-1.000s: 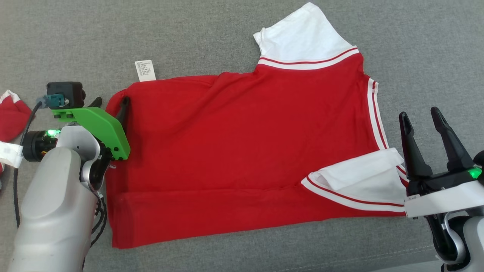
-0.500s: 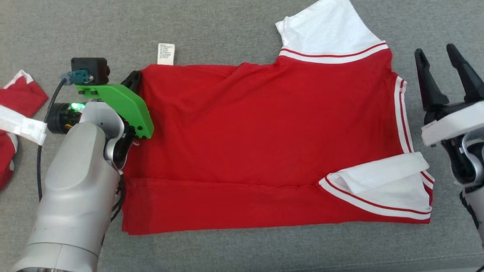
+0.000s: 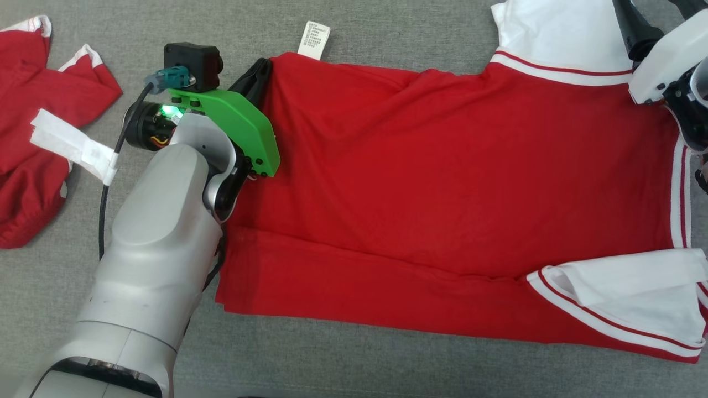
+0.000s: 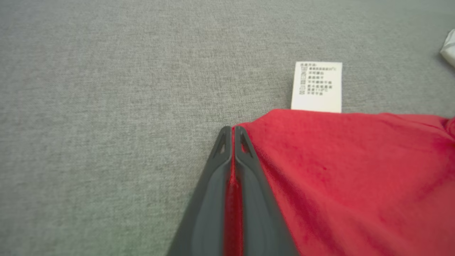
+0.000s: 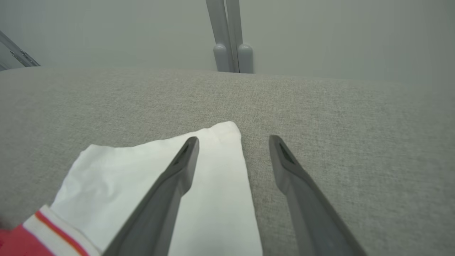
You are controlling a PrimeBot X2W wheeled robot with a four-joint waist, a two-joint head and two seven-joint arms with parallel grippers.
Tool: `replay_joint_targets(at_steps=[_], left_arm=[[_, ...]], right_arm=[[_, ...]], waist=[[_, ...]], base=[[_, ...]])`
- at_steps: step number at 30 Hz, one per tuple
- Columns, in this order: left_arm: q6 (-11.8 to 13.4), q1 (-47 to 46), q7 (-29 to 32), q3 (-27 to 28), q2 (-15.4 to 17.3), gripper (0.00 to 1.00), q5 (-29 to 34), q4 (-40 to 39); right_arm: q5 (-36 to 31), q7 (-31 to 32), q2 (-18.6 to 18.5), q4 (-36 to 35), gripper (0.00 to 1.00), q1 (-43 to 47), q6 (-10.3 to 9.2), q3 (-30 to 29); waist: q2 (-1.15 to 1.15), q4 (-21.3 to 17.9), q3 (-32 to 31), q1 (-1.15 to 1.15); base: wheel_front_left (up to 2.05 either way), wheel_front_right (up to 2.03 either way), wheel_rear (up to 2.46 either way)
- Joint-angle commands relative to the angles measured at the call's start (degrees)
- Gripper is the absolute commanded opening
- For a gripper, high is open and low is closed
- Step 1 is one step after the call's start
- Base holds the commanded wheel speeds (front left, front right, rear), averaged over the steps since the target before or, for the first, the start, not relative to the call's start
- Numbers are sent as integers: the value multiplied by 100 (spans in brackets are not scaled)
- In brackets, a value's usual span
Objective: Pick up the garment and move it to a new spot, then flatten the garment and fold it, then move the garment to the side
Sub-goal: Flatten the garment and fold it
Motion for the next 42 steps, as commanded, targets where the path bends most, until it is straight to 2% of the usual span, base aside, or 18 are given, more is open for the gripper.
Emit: replay_joint_targets(at_steps=[1, 8, 9, 10, 11, 12, 13, 15, 21, 28, 34, 39, 42], left_arm=[[-11, 13, 12, -86, -15, 0, -46, 116], [-1, -41, -224, -310, 36, 0, -367, 198], [-1, -59, -267, -339, 53, 0, -376, 198], [-1, -77, -303, -372, 72, 0, -400, 203], [-1, -91, -327, -401, 83, 0, -436, 207], [-1, -115, -393, -422, 102, 0, -463, 196], [-1, -141, -426, -437, 117, 0, -496, 191], [-1, -188, -540, -444, 149, 0, -548, 178], [-2, -165, -988, -492, 251, 0, -599, 39], [78, 69, -1158, -498, 527, 0, -525, -174], [265, 530, -1189, -471, 835, 0, -533, -620], [525, 1307, -1289, -359, 1106, 0, -653, -1247], [710, 1827, -1339, -258, 1287, 0, -714, -1696]], right_arm=[[66, 145, -50, 152, 100, -149, -8, 110], [340, 828, -151, 655, 100, -789, -8, 809], [380, 843, -160, 671, 64, -861, -8, 877], [466, 952, -151, 716, 46, -901, -8, 986], [507, 995, -150, 731, 36, -937, -8, 1084], [541, 995, -182, 747, 13, -1014, -8, 1179], [611, 1007, -193, 791, 0, -1058, -8, 1239], [656, 931, -214, 846, 0, -1152, -8, 1367], [954, 93, -257, 766, 0, -1054, -8, 1518], [1500, -905, -591, 73, 0, -418, -8, 1496], [1716, -1507, -925, -716, 0, 477, -8, 1450], [1787, -1727, -973, -1484, 0, 1621, -8, 1213], [1769, -1759, -866, -1910, 0, 2365, -8, 942]], waist=[[0, 143, 122, -1], [0, 162, 107, -1], [0, 162, 105, -1], [0, 163, 100, -1], [0, 165, 96, -1], [0, 173, 98, -1], [0, 177, 98, -1], [0, 185, 94, -1], [0, 135, -104, -1], [0, -59, -438, -1], [0, -304, -690, -1], [0, -559, -959, -1], [0, -667, -1095, -1]], base=[[0, 0, 0], [0, 0, 0], [0, 0, 0], [0, 0, 0], [0, 0, 0], [0, 0, 0], [0, 0, 0], [0, 0, 0], [0, 0, 0], [0, 0, 0], [0, 0, 0], [0, 0, 0], [0, 0, 0]])
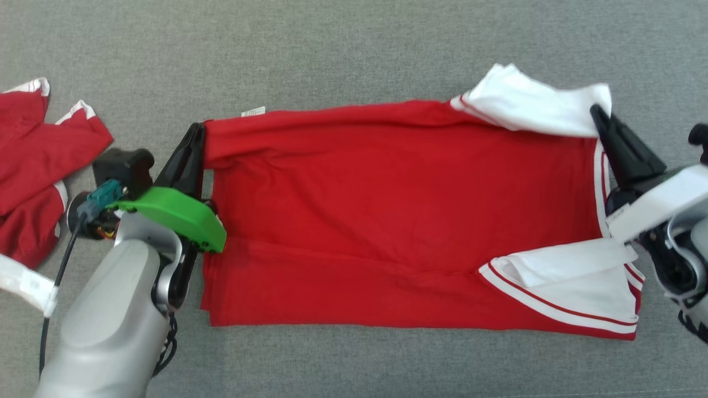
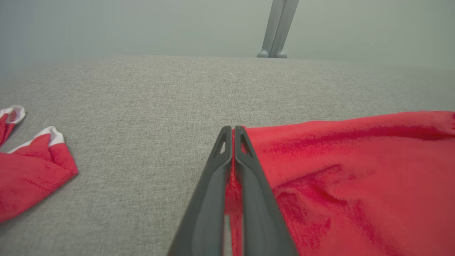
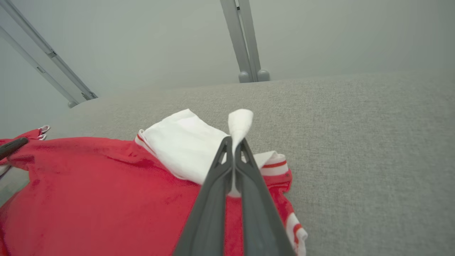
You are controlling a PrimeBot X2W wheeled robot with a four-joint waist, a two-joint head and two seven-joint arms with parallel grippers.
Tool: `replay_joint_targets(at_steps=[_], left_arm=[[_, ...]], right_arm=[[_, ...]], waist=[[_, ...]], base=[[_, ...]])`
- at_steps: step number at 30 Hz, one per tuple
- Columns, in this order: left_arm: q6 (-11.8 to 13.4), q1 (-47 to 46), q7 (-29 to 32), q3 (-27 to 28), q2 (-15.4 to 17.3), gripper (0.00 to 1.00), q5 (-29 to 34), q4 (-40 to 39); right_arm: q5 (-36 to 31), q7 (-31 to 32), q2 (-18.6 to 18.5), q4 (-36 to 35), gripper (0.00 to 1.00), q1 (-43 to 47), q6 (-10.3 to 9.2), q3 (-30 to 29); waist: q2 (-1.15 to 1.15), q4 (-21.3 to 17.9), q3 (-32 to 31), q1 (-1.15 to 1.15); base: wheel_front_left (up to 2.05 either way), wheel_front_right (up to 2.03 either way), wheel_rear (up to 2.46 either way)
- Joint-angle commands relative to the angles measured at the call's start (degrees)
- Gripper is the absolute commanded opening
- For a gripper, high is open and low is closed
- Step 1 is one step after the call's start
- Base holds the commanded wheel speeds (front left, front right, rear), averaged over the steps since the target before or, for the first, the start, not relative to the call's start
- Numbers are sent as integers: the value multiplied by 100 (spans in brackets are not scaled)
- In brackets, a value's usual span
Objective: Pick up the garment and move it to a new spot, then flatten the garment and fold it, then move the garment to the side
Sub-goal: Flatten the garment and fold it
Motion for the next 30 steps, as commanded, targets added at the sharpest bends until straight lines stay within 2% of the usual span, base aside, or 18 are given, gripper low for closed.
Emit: replay_joint_targets(at_steps=[1, 8, 15, 16, 17, 18, 21, 24, 30], left_arm=[[128, 317, -41, 63, 129, 0, -47, -241], [647, 1460, 118, 165, 477, 0, -145, -1498], [1065, 2406, 481, 198, 686, 0, -367, -2234], [1093, 2474, 500, 191, 702, 6, -374, -2276], [1126, 2540, 537, 179, 693, 40, -397, -2325], [1160, 2601, 553, 172, 693, 100, -404, -2353], [1278, 2781, 462, 219, 641, 100, -432, -2459], [1469, 2952, 108, 369, 539, 100, -395, -2656], [1848, 3082, -274, 494, 476, 100, 167, -3007]], right_arm=[[-60, -39, 74, -197, 0, 385, -7, -239], [-307, -38, 590, -885, 0, 2099, -7, -1246], [-627, -38, 1055, -1033, 0, 3083, -6, -1609], [-693, -38, 1081, -1034, 21, 3125, -7, -1627], [-763, -38, 1123, -1053, 66, 3158, -7, -1667], [-847, -38, 1162, -1055, 100, 3174, -7, -1702], [-1329, -39, 1369, -1254, 100, 3134, -6, -1954], [-1932, -36, 1620, -1589, 100, 3201, -6, -2281], [-2920, -35, 2092, -2205, 100, 3383, -6, -2954]], waist=[[0, -230, -247, 0], [0, -322, -427, 0], [0, -432, -497, 0], [0, -443, -498, 0], [0, -454, -501, 0], [0, -464, -505, 0], [0, -503, -553, 0], [0, -519, -637, 0], [0, -507, -876, 0]], base=[[0, 0, 0], [0, 0, 0], [0, 0, 0], [0, 0, 0], [0, 0, 0], [0, 0, 0], [0, 0, 0], [0, 0, 0], [0, 0, 0]])
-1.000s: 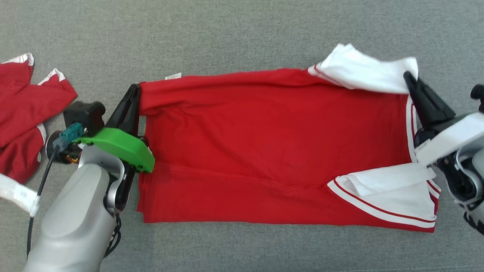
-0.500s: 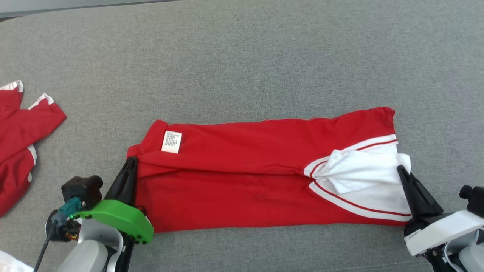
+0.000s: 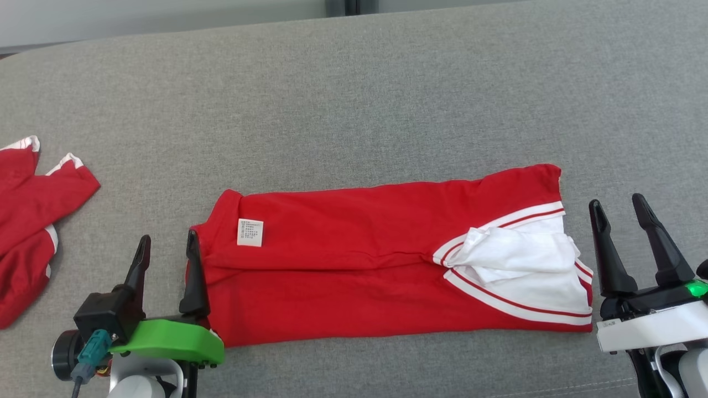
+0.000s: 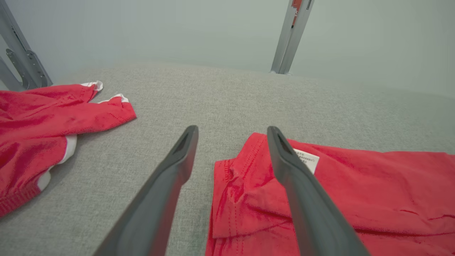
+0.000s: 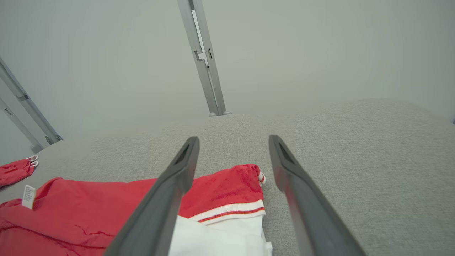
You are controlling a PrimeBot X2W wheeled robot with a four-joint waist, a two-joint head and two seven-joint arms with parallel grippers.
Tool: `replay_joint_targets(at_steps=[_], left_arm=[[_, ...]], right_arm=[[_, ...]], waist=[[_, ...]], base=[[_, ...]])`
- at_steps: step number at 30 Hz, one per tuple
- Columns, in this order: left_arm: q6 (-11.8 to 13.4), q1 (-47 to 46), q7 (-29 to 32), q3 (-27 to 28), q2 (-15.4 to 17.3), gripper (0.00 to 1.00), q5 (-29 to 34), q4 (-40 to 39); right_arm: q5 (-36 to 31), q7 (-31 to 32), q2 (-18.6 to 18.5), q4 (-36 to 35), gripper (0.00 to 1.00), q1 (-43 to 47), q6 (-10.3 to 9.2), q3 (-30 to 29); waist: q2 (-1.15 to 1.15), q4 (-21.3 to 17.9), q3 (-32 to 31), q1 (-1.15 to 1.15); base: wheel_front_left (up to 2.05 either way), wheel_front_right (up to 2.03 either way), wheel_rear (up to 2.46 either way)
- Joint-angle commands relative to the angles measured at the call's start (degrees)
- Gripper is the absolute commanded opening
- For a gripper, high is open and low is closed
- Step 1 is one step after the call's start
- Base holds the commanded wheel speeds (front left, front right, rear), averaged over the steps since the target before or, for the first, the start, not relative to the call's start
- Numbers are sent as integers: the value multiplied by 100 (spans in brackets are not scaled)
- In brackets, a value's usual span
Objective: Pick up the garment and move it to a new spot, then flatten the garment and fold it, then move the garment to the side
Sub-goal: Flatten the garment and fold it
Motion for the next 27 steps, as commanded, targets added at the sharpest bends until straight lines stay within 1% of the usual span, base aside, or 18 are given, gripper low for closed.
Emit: replay_joint_targets(at_steps=[1, 4, 7, 14, 19, 22, 27], left_arm=[[72, 67, -53, 21, -30, 100, 137, -98], [203, 113, -85, 63, -55, 100, 440, -278], [255, 190, -100, 55, -36, 100, 672, -361], [337, 347, -98, 87, -79, 100, 842, -483], [337, 368, -101, 109, -106, 100, 868, -485], [279, 250, -96, 97, -143, 100, 862, -476], [143, -58, -97, 47, -267, 100, 893, -456]], right_arm=[[-193, -12, 57, -86, 100, 105, -6, -85], [-481, 44, 215, -270, 100, 224, -6, -272], [-633, 180, 321, -413, 100, 331, -6, -355], [-739, 423, 480, -606, 100, 494, -6, -393], [-757, 525, 508, -642, 100, 510, -6, -413], [-765, 614, 472, -619, 100, 465, -6, -450], [-666, 766, 326, -231, 100, 317, -7, -507]], waist=[[0, 0, -137, 0], [0, -20, -270, 0], [0, -40, -383, 0], [0, -41, -494, 0], [0, -40, -478, 0], [0, 8, -372, 0], [0, 202, -29, 0]], base=[[0, 0, 0], [0, 0, 0], [0, 0, 0], [0, 0, 0], [0, 0, 0], [0, 0, 0], [0, 0, 0]])
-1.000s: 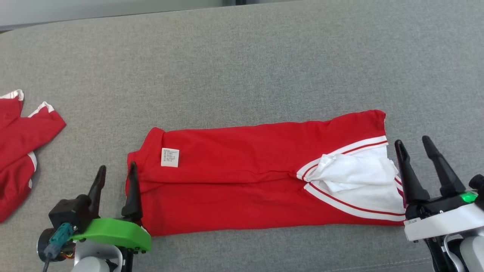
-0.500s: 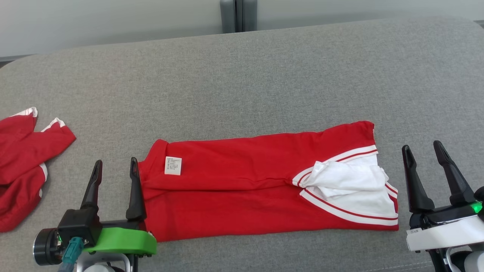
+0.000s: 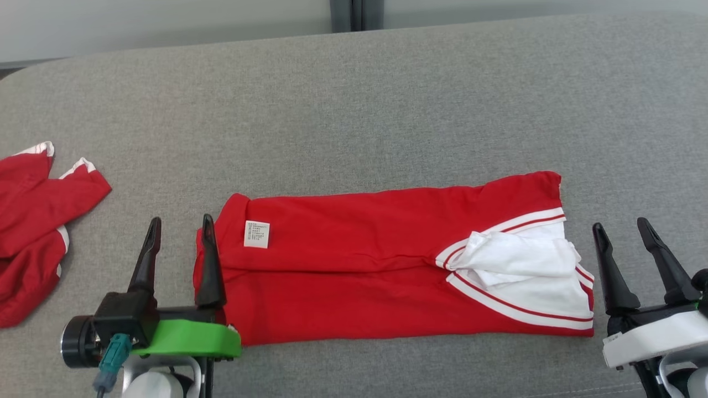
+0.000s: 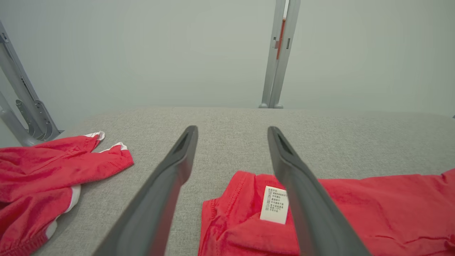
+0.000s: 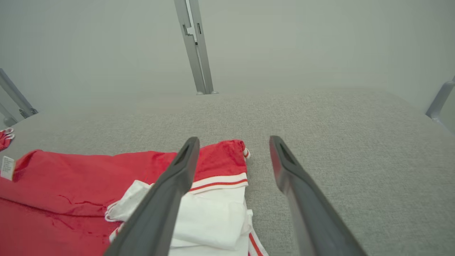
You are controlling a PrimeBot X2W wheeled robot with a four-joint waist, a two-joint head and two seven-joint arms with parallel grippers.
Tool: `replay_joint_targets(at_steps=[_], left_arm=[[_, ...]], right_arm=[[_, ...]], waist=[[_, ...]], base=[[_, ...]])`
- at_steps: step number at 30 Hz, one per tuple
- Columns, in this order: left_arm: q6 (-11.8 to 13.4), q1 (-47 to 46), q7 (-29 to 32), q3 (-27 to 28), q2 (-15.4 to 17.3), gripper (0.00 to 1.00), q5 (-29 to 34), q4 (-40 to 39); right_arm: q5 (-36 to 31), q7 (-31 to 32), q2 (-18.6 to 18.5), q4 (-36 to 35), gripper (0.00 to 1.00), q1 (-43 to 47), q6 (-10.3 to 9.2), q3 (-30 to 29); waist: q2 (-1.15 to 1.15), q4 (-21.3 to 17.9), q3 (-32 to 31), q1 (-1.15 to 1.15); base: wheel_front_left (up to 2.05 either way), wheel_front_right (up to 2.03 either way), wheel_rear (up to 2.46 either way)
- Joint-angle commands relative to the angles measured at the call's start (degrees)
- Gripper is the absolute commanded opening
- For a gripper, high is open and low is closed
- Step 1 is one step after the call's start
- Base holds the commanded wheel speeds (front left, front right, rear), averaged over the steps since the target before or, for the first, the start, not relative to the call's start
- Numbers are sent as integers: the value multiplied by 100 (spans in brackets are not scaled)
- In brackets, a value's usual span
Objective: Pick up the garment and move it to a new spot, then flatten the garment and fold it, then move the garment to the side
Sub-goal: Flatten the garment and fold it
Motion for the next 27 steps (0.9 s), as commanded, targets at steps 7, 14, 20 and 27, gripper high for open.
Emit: replay_joint_targets(at_steps=[7, 14, 20, 27], left_arm=[[-221, -518, -16, 66, -257, 100, 220, 120], [-362, -587, -17, 244, -434, 100, 391, 225], [-458, -465, -17, 409, -530, 100, 518, 275], [-518, -344, -17, 540, -593, 100, 604, 323]], right_arm=[[254, 102, -137, 1028, 100, -443, -7, 149], [582, 261, -134, 2108, 100, -752, -7, 558], [1049, 675, -146, 2357, 0, -751, -3, 958], [1391, 563, -435, 2136, 0, -816, -10, 836]], waist=[[0, 420, 646, 0], [0, 474, 712, 0], [0, 420, 630, 0], [0, 297, 446, 0]], base=[[0, 0, 0], [0, 0, 0], [0, 0, 0], [0, 0, 0]])
